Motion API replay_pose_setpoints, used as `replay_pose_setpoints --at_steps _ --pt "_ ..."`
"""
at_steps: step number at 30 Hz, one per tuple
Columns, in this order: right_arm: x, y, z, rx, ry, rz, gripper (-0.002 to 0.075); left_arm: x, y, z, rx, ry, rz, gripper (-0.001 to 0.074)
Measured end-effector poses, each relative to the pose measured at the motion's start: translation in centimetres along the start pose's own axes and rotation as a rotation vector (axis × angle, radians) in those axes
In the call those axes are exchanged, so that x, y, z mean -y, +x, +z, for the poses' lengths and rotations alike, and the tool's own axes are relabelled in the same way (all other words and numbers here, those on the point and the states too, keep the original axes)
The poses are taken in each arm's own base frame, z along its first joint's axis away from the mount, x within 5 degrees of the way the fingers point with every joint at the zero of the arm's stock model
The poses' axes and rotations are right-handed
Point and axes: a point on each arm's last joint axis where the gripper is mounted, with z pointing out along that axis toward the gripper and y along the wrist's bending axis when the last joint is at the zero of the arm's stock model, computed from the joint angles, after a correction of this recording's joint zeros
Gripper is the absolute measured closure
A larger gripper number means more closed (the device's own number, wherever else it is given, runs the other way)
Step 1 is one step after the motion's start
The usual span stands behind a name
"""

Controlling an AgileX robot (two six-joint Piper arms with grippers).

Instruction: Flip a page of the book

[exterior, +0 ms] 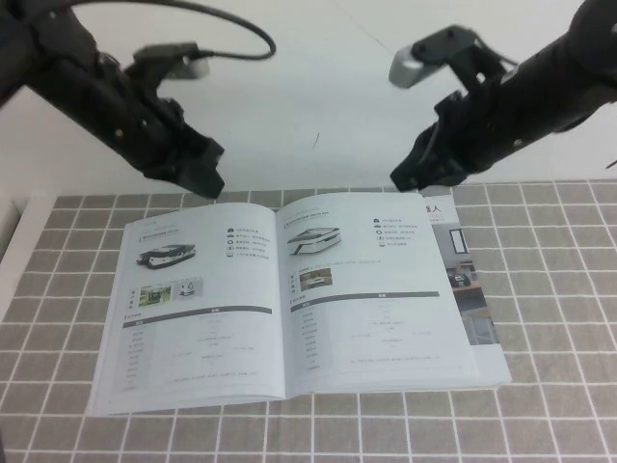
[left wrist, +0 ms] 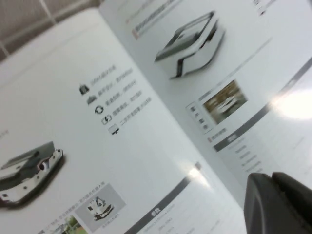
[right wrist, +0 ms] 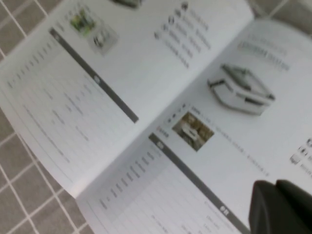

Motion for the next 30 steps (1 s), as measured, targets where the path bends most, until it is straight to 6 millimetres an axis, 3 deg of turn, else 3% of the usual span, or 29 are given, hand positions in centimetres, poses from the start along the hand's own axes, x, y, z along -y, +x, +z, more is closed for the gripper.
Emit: replay_pose_setpoints --at_steps 4,8,15,18,22,30 --pt "-2.3 -1.7 -6.1 0.114 0.04 -0.06 0.0726 3.8 0.2 -7.2 0.13 -0.056 0.087 0.0739" --pt "-4.7 -1.9 -11.8 0.171 0.082 -0.1 0.0726 7.2 2.3 -12.8 0.215 -0.1 0.147 0.0739" --pt "-8.4 -0.5 -18.5 0.171 0.132 -0.161 0.0726 11.9 9.1 -18.1 0.285 -0.132 0.188 0.0739" --pt "-10.1 0.3 -21.1 0.217 0.158 -0.187 0.0726 13.4 12.6 -19.0 0.331 -0.149 0.191 0.0739" --pt "-12.1 2.6 -23.3 0.278 0.194 -0.197 0.0726 14.4 16.9 -18.8 0.373 -0.169 0.184 0.0739" --pt "-14.5 10.3 -24.1 0.339 0.315 -0.183 0.0727 16.0 26.9 -16.5 0.399 -0.177 0.157 0.0739"
